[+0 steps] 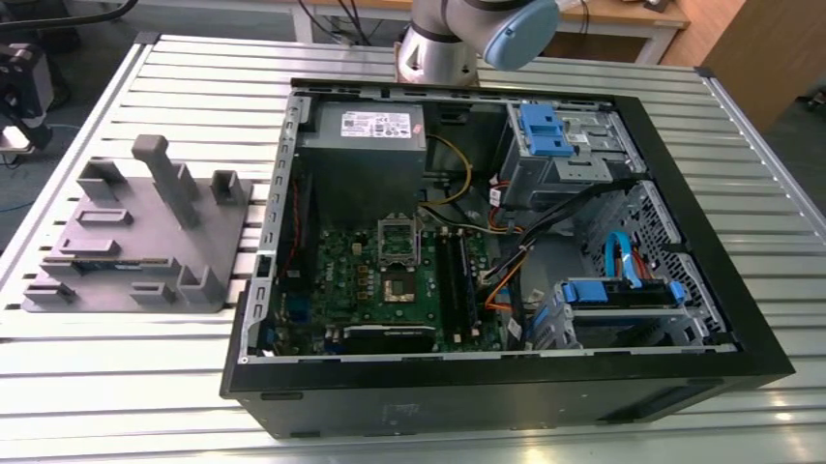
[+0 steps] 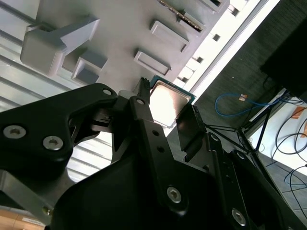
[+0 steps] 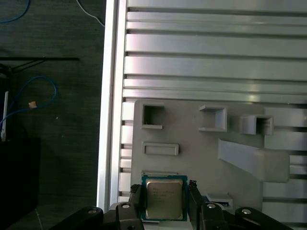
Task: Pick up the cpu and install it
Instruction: 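Pick up the cpu and move it towards the insertion slot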
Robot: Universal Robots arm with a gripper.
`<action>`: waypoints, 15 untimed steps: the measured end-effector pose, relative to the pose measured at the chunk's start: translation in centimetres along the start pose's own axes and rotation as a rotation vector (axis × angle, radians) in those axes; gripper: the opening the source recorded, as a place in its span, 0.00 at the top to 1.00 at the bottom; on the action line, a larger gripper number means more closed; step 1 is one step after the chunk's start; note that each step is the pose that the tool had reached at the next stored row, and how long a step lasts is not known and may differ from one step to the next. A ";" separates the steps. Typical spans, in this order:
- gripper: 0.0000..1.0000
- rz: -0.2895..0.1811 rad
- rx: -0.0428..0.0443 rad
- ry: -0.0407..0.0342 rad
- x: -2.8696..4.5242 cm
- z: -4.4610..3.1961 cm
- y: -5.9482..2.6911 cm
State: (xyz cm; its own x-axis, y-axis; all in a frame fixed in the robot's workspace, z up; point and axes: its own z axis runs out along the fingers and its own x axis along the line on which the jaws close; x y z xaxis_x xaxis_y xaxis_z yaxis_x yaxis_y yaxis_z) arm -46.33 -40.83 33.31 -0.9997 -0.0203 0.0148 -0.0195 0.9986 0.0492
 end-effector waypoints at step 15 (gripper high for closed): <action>0.53 0.000 -0.0002 -0.0001 0.03 -2.06 0.10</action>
State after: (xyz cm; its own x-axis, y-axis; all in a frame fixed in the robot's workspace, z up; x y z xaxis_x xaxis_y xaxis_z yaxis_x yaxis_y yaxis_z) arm -46.34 -40.83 35.38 -0.9997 -0.0203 0.0147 -0.0195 0.9986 0.0493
